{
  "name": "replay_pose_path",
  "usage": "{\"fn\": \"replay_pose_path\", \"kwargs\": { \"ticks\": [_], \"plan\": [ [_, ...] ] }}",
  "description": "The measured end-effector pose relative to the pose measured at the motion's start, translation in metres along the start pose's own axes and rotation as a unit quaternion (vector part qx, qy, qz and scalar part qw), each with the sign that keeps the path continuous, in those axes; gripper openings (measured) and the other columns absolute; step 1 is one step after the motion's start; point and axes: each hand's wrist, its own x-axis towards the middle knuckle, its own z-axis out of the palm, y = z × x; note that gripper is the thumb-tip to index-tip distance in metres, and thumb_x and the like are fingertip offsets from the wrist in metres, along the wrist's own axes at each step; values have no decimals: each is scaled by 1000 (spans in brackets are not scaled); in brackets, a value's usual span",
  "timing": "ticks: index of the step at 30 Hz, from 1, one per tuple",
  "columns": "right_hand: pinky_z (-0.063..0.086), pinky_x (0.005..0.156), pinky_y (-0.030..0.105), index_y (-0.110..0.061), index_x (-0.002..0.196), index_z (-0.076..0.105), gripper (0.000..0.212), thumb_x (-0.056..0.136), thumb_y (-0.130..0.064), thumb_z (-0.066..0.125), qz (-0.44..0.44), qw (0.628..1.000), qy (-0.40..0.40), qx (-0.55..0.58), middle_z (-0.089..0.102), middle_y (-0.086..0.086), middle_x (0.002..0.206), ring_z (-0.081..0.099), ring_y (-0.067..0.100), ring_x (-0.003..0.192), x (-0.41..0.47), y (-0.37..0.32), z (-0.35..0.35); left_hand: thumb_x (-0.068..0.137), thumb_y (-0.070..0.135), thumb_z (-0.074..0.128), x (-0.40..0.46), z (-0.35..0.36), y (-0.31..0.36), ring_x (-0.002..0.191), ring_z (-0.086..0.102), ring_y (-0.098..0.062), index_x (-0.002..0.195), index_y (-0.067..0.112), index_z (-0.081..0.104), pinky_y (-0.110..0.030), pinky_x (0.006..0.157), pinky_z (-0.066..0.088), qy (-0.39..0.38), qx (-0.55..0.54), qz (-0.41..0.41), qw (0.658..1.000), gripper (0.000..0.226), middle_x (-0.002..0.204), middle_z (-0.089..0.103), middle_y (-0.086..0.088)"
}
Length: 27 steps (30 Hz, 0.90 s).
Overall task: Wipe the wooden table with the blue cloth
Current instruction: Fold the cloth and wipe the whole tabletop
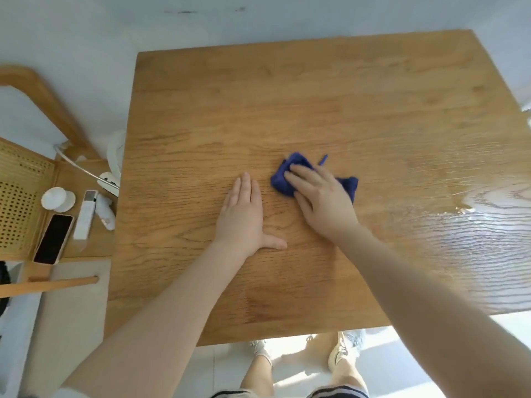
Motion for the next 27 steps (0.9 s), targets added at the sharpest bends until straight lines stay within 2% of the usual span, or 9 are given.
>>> {"fn": "replay_pose_path", "kwargs": {
  "ticks": [3, 7, 11, 14, 16, 18, 22, 25, 27],
  "plan": [
    [34, 106, 39, -13, 125, 58, 38, 92, -21, 40, -69, 996, -48, 10, 55, 6, 132, 48, 36, 120, -39, 0, -4, 58, 64, 73, 4, -2, 5, 144, -14, -24, 146, 4, -13, -35, 116, -1, -13, 7, -13, 1000, 137, 154, -22, -13],
    [38, 99, 39, -12, 121, 61, 36, 92, -19, 40, -135, 989, -63, 19, 58, 7, 129, 53, 38, 112, -8, 26, -7, 57, 64, 73, 8, -3, 9, 144, -14, -24, 146, 4, -14, -35, 116, 2, -26, 31, -36, 999, 138, 153, -24, -13],
    [39, 99, 46, -11, 122, 60, 35, 92, -13, 44, -93, 995, -41, 15, 57, 8, 130, 50, 41, 114, 52, 55, -14, 56, 67, 71, 7, -6, 17, 144, -12, -25, 146, 6, -15, -37, 116, 3, -37, 71, -69, 994, 139, 154, -24, -11],
    [32, 104, 41, -13, 127, 55, 35, 93, -11, 46, -40, 999, -31, 8, 50, 6, 137, 43, 36, 121, 75, 56, -20, 59, 66, 70, -2, -7, 22, 144, -11, -25, 147, 9, -14, -38, 116, 2, -28, 67, -99, 992, 134, 154, -23, -9],
    [31, 104, 41, -11, 129, 53, 37, 93, -7, 46, -43, 998, -43, 4, 49, 7, 138, 42, 37, 121, 58, 50, -22, 68, 59, 68, -13, -5, 30, 144, -11, -24, 147, 9, -11, -37, 117, 2, -20, 58, -102, 993, 123, 155, -22, -10],
    [39, 100, 47, -8, 124, 57, 39, 87, -1, 46, -109, 993, -54, 3, 53, 11, 134, 48, 41, 115, 18, 47, -23, 78, 46, 67, -22, -2, 42, 145, -9, -23, 148, 9, -10, -36, 118, 3, 1, 52, -91, 994, 110, 155, -20, -9],
    [47, 93, 46, -11, 122, 59, 50, 81, -8, 31, -226, 966, -120, -18, 57, 8, 130, 55, 37, 110, -57, 55, -32, 84, 30, 66, -21, 1, 74, 145, 0, -25, 148, 9, -7, -37, 117, 9, 19, 34, -81, 996, 100, 156, -18, -8],
    [49, 87, 45, -15, 122, 59, 52, 80, -10, 29, -265, 953, -148, -13, 57, 5, 130, 54, 37, 115, -53, 71, -35, 85, 23, 62, -14, 7, 94, 145, 2, -24, 147, 13, -15, -35, 116, 17, -14, -39, -82, 996, 100, 157, -14, -3],
    [47, 89, 47, -15, 123, 59, 51, 81, -12, 29, -264, 954, -139, -19, 58, 6, 130, 52, 39, 117, -29, 83, -35, 82, 32, 62, -13, 10, 100, 145, -3, -21, 146, 15, -19, -35, 117, 17, -32, -75, -96, 992, 105, 158, -12, 1]
  ]
}}
